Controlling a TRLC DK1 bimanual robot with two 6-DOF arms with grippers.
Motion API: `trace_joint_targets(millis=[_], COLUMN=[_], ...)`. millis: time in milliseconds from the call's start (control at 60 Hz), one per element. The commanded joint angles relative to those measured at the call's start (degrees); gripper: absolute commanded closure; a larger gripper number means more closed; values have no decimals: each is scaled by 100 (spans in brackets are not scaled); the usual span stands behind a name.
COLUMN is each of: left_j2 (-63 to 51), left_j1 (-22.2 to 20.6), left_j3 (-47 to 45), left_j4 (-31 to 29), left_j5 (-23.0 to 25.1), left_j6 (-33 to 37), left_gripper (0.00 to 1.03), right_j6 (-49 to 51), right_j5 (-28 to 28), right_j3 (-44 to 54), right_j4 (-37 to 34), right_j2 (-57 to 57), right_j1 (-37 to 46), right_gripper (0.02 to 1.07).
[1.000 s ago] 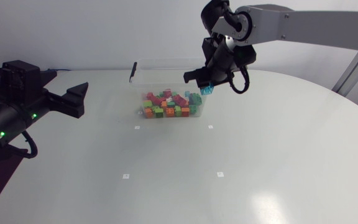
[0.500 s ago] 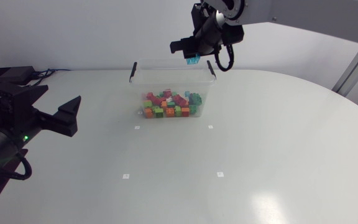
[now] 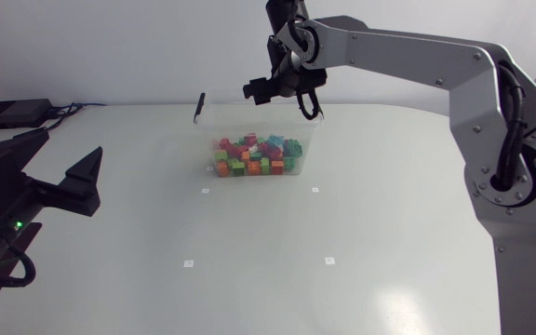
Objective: Place the duplo bricks in the container
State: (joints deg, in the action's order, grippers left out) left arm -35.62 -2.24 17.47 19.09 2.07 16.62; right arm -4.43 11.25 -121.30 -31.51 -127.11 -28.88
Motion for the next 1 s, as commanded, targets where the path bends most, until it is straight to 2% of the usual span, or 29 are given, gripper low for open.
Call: trace_joint_targets(millis=[0,100,233,483,983], left_j2=[169,398,758,1206,1426], left_j1=[66,110,206,294,435], left_j3=[-236,-297,-420,-631,-869], left_j4=[-55,-99,-230,-239,-169], left_j5=[-4,-4,-4,13,57], left_j6=[-80,-71,-54,16,113], left_gripper=[4,4,4,4,4], right_j6=[73,47,100,346,697], right_j5=[132,176,290,818,923], right_j3=[-158,-52,739,2813,5986], right_j4=[-5,57,356,1024,1683], right_j2=[-130,46,960,2937,6075], right_j1=[-65,-30,41,322,1614], right_gripper=[7,7,7,7,7])
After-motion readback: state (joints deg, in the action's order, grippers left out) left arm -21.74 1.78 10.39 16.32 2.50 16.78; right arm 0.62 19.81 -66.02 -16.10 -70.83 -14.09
